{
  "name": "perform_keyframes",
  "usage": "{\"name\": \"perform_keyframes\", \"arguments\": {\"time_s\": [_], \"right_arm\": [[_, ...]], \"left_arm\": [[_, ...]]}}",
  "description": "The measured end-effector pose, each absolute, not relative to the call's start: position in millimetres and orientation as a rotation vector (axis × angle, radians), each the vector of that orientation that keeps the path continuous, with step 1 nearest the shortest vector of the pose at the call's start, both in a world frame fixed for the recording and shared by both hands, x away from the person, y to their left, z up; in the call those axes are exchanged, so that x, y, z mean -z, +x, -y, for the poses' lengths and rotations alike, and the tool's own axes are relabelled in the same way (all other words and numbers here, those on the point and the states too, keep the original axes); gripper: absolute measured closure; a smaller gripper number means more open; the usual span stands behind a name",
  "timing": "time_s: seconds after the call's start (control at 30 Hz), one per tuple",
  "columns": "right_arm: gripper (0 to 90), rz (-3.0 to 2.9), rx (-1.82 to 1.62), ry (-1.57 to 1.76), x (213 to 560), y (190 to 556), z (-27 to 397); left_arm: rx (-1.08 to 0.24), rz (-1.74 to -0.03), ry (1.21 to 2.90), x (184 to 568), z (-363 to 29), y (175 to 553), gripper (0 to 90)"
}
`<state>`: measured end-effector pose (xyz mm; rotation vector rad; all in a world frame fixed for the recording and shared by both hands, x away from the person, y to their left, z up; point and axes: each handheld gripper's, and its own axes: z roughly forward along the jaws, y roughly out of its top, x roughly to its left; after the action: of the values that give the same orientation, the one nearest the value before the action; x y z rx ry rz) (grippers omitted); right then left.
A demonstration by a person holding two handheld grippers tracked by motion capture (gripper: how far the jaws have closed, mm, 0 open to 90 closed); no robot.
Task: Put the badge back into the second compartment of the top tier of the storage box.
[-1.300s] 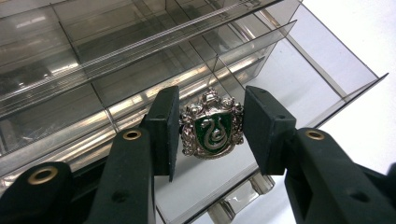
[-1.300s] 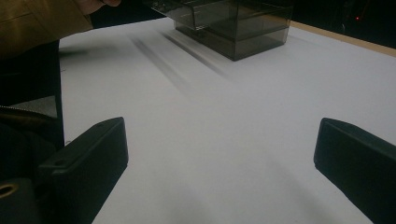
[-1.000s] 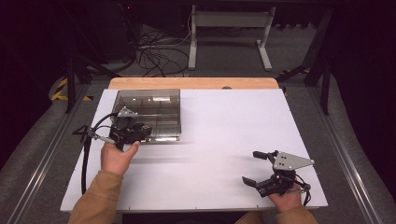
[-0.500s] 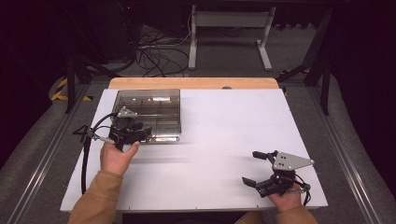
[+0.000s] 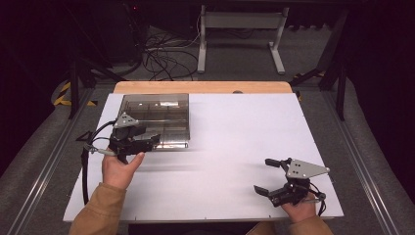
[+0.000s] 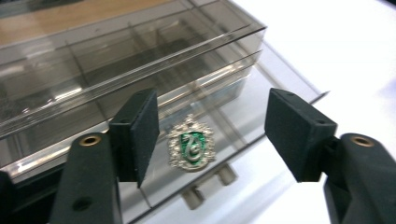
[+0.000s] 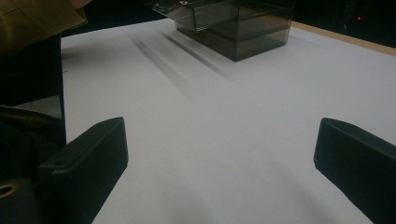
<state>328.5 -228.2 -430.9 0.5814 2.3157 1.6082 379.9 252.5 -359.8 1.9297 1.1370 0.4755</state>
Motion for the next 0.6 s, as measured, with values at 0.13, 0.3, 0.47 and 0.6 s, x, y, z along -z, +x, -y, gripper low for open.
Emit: {"name": "perform_keyframes", "arguments": {"time_s": [0.13,0.3,0.47,0.6], "right_arm": [[3.6,-2.315,-1.612,0.580,430.7,328.6,228.6],[3.6,-2.313,-1.611,0.580,430.6,328.3,228.7],[3.6,-2.316,-1.612,0.580,430.6,328.2,228.5],[3.6,-2.318,-1.611,0.579,430.7,328.1,228.5]], "left_arm": [[-0.472,-1.099,1.913,354.7,-252.2,371.8,30.2],[-0.463,-1.076,1.910,351.9,-252.2,366.0,28.3],[-0.468,-1.050,1.897,350.0,-252.4,359.1,26.3],[-0.456,-1.023,1.865,348.8,-255.2,352.5,24.9]]}}
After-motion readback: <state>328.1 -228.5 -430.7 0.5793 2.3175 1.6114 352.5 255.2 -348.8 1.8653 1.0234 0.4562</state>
